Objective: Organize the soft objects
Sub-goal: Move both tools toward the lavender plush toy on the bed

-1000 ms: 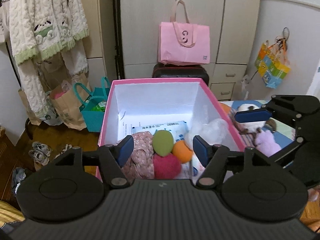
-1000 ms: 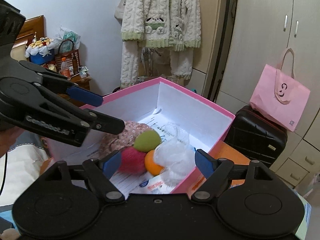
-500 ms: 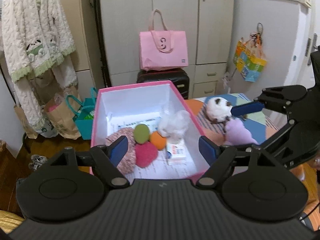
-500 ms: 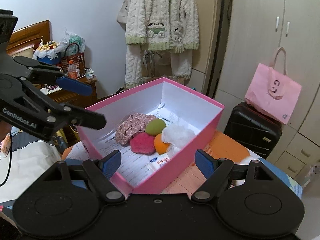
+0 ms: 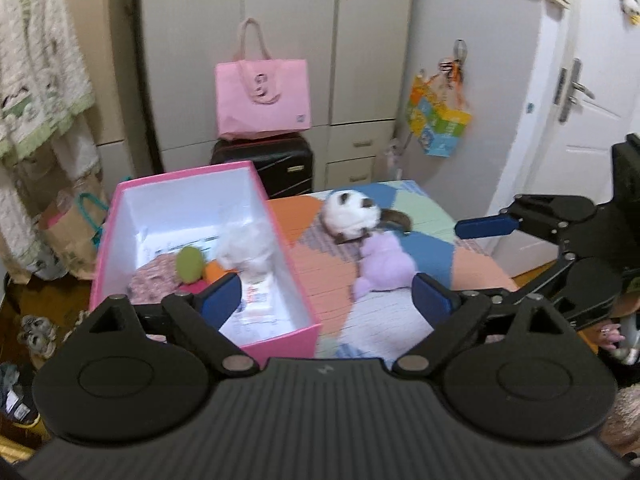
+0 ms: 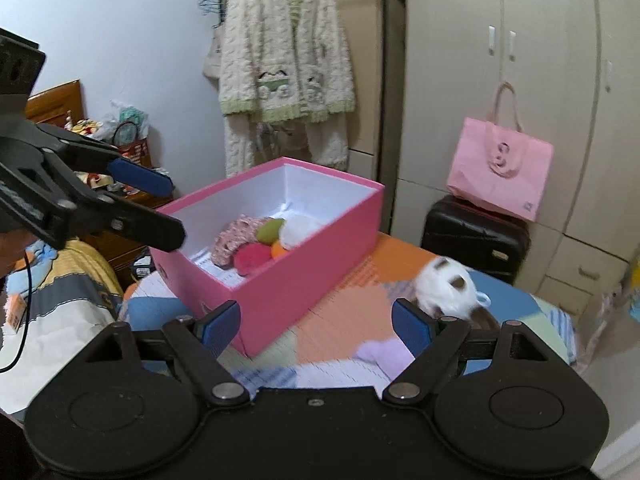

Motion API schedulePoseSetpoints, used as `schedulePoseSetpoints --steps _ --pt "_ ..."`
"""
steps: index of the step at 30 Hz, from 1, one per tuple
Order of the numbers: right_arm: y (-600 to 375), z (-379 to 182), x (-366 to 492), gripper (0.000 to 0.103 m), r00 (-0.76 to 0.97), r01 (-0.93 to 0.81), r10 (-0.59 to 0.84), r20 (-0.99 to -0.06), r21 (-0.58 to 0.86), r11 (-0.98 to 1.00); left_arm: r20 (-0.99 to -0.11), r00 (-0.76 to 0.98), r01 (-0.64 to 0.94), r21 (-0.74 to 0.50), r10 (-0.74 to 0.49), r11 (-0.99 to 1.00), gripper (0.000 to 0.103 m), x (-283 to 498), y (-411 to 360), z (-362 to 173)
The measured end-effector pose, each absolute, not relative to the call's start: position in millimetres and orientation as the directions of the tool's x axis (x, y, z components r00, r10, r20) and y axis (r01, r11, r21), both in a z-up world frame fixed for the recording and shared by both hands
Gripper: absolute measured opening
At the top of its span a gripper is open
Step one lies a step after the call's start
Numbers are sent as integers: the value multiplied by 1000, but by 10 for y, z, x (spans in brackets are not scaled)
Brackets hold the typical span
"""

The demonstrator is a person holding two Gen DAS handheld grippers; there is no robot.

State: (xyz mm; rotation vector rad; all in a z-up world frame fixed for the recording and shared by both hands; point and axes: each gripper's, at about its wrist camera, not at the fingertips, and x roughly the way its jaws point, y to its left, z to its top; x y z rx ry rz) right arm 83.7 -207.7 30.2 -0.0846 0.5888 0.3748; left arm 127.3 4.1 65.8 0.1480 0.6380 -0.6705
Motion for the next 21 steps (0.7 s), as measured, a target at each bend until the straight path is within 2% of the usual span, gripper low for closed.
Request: schedulePoseSetpoints --steps 5,15,19,21 --pt "-2256 185 733 96 790 -358 297 -537 -10 934 -597 577 650 -77 -557 756 99 1212 -280 629" --pt "-2458 -195 758 99 813 -351 271 -516 -63 934 -635 511 717 -56 -579 695 101 1290 -924 346" --pt "-2438 -396 739 99 880 -281 167 -445 -205 938 -633 494 732 -67 -596 678 101 1341 -1075 145" --pt "-2446 -499 784 99 889 -237 116 -442 -230 944 -647 478 729 -86 -594 679 100 1399 -1118 25"
